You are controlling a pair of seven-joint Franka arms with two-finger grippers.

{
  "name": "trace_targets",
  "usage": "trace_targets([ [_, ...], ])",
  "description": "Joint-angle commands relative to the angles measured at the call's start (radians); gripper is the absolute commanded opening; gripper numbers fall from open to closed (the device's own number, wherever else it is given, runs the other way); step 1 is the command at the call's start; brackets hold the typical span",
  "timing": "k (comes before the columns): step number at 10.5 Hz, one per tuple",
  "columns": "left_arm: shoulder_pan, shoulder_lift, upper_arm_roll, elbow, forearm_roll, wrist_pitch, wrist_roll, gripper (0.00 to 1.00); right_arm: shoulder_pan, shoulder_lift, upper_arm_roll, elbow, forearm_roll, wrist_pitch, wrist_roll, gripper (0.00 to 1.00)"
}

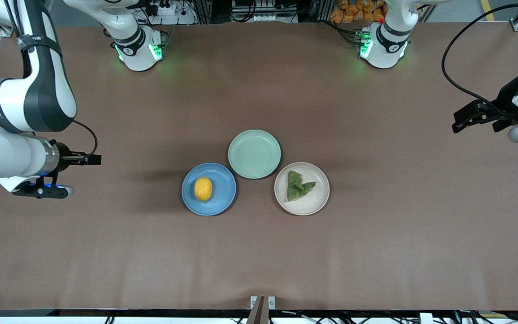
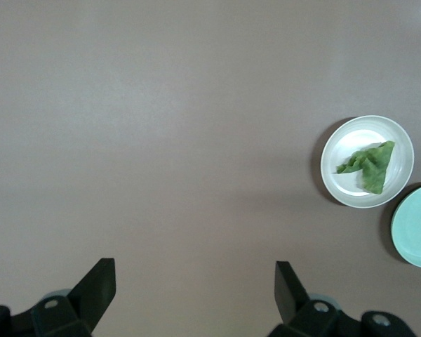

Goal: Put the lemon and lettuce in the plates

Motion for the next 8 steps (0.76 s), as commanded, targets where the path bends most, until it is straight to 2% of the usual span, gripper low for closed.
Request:
trace_targets([
  [1, -0.010, 0.002, 0.004, 0.041, 0.039, -0.066, 0.023, 1.00, -0.030, -0.104, 0.015, -0.094, -0.006, 0.026, -0.003, 1.00],
  [3, -0.008, 0.004, -0.002, 0.042, 0.035, -0.076, 0.021, 1.00, -0.051, -0.217, 0.015, -0.235, -0.005, 0.133, 0.000, 1.00],
  [6, 0.004, 0.007, 0.008, 0.041, 0.030, -0.074, 0.027, 1.00, -0.085, -0.276, 0.015, -0.257, -0.005, 0.147, -0.001, 1.00],
  [8, 0.007, 0.007, 0.010, 0.041, 0.028, -0.076, 0.029, 1.00, -0.103, -0.352, 0.014, -0.284, -0.005, 0.192, -0.003, 1.00],
])
